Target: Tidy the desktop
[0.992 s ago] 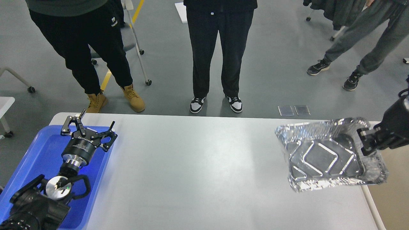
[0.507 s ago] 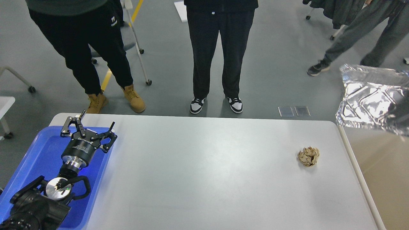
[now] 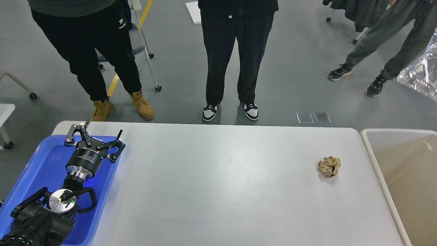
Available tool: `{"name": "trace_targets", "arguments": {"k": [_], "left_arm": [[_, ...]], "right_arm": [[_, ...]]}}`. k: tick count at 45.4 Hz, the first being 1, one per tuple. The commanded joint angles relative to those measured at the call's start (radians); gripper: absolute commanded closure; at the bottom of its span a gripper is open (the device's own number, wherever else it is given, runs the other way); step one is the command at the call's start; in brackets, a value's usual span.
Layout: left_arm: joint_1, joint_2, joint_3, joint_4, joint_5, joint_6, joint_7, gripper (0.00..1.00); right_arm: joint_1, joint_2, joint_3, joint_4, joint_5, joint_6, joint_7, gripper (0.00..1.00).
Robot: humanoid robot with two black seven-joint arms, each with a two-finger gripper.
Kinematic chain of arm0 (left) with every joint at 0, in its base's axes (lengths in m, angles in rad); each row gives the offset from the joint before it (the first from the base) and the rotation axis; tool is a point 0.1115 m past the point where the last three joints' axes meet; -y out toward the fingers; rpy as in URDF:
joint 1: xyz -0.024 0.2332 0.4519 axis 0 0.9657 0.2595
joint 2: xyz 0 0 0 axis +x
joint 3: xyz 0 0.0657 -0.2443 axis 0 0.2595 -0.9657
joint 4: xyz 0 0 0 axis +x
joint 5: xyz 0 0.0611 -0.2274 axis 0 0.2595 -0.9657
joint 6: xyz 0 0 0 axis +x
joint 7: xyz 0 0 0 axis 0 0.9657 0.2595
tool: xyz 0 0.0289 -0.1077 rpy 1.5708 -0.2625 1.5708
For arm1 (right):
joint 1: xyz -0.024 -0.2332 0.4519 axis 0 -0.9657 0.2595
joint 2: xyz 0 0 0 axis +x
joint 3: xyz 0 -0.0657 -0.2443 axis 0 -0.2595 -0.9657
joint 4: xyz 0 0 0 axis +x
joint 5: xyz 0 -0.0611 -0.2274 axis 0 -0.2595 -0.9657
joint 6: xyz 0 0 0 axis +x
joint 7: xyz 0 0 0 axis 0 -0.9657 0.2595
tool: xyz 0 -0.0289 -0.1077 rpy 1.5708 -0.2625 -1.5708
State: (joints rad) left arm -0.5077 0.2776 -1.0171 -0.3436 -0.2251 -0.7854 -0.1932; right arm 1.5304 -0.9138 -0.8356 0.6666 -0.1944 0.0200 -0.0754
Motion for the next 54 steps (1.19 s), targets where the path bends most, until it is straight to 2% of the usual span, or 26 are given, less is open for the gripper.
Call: {"name": "trace_targets", "arguments": {"k": [1, 7, 21, 34, 54], "left_arm": [[0.000, 0.000, 0.000, 0.000, 0.000, 0.000, 0.000, 0.00], [0.000, 0.000, 0.000, 0.000, 0.000, 0.000, 0.000, 0.00], [0.000, 0.000, -0.002, 0.000, 0.000, 0.000, 0.000, 0.00], [0.000, 0.000, -0.002, 0.000, 0.000, 0.000, 0.000, 0.00], [0.000, 0.000, -0.002, 0.000, 0.000, 0.000, 0.000, 0.00]], "right_arm": [[-0.467, 0.191, 0.525, -0.473, 0.075, -0.112, -0.001, 1.00], [-0.578, 0.312, 0.693, -0.626, 0.075, -0.123, -0.003, 1.00], [-0.774, 0.375, 0.863, -0.647, 0.085, -0.160, -0.032, 1.00], [-0.924, 0.409, 0.849, -0.636, 0.075, -0.138, -0.024, 1.00], [-0.964, 0.458, 0.819, -0.633, 0.069, -0.114, -0.020, 1.00]]}}
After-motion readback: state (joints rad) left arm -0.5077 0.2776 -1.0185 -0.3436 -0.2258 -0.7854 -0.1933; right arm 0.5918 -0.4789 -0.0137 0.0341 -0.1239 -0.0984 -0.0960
